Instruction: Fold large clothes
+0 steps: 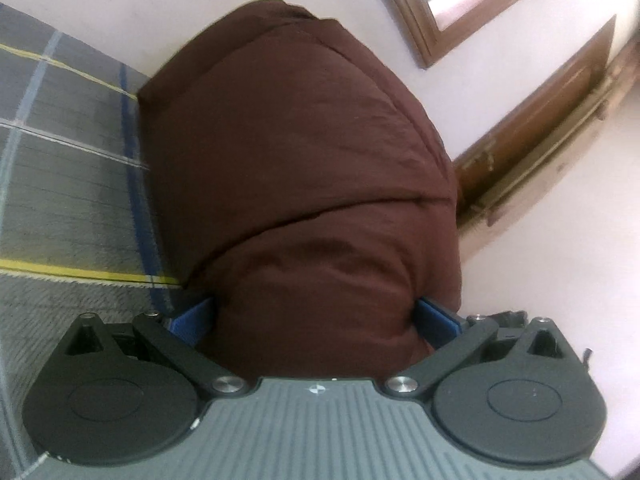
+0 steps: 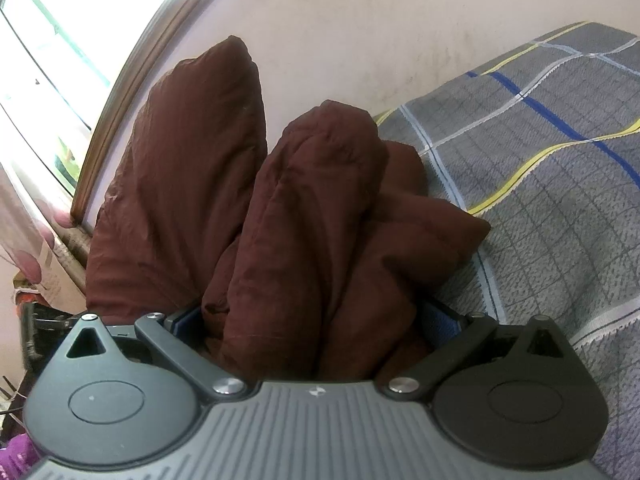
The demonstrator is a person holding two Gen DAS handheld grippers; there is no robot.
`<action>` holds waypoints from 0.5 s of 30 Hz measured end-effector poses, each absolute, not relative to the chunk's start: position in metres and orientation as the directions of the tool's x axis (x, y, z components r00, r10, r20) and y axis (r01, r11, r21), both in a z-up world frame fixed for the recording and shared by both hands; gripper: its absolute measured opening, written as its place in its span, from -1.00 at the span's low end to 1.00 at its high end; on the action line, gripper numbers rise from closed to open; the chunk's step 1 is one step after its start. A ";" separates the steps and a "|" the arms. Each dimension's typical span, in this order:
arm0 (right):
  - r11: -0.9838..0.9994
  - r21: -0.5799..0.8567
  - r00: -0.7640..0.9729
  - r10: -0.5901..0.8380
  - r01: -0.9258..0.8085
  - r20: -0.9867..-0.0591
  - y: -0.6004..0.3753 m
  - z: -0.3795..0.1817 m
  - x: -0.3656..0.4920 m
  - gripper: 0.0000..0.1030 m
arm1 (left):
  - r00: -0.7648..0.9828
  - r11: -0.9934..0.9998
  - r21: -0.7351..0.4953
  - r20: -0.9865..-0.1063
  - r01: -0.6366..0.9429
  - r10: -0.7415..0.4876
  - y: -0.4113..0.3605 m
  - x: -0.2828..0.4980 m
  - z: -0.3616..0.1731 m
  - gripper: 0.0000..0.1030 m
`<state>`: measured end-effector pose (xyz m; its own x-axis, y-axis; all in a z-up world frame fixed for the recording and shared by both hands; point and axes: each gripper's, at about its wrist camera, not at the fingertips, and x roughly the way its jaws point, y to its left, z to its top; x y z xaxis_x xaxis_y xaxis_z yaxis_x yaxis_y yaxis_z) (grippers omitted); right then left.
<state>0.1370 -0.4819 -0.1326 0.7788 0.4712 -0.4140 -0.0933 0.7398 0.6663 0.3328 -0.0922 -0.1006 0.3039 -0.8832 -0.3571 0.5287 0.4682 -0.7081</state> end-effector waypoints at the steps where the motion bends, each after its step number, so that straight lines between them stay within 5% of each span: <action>1: 0.735 0.672 0.776 0.477 -0.094 -0.413 -0.482 -0.133 0.138 1.00 | 0.294 0.457 -0.713 -0.350 0.532 -0.889 -0.094 0.335 -0.103 1.00; 15: 0.766 0.637 0.761 0.465 -0.090 -0.452 -0.458 -0.125 0.146 1.00 | 0.373 0.511 -0.627 -0.350 0.588 -0.859 -0.106 0.301 -0.092 0.97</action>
